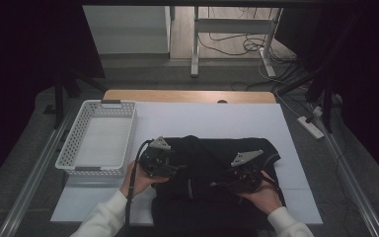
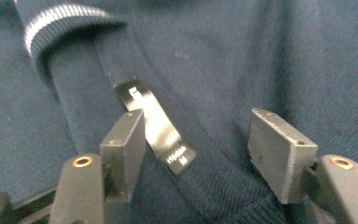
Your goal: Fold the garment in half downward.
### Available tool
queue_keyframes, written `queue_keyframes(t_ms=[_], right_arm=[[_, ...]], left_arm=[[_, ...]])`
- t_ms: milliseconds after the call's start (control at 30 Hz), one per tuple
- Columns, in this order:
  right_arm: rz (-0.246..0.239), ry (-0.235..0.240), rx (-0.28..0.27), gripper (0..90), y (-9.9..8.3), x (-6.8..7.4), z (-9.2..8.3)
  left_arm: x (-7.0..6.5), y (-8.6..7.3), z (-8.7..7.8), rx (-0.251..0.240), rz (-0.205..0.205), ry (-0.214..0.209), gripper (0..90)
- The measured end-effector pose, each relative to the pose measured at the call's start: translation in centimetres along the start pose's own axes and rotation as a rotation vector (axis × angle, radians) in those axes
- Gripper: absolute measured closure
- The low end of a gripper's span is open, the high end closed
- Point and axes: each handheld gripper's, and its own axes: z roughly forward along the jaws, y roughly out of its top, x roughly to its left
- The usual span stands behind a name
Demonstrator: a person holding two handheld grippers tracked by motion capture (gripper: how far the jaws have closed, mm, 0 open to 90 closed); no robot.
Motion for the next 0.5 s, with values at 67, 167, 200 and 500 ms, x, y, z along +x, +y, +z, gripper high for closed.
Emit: queue_keyframes(t_ms=[67,167,200,500], right_arm=[[-0.005,-0.003,0.017,39.6,-0.2,0.0,0.1],[-0.008,0.003,0.036,43.6,-0.7,0.0,-0.2],[-0.007,0.006,0.041,45.0,-0.8,-0.1,-0.3],[-0.053,0.001,0.067,76.7,-1.7,0.8,-1.0]], left_arm=[[0.1,0.0,-0.1,-0.004,-0.005,0.000,25.8],[0.1,-0.1,-0.5,-0.016,-0.016,-0.004,25.6],[0.1,-0.1,-0.6,-0.015,-0.011,-0.004,25.6],[-0.3,-0.3,-0.6,-0.007,-0.001,-0.011,24.9]])
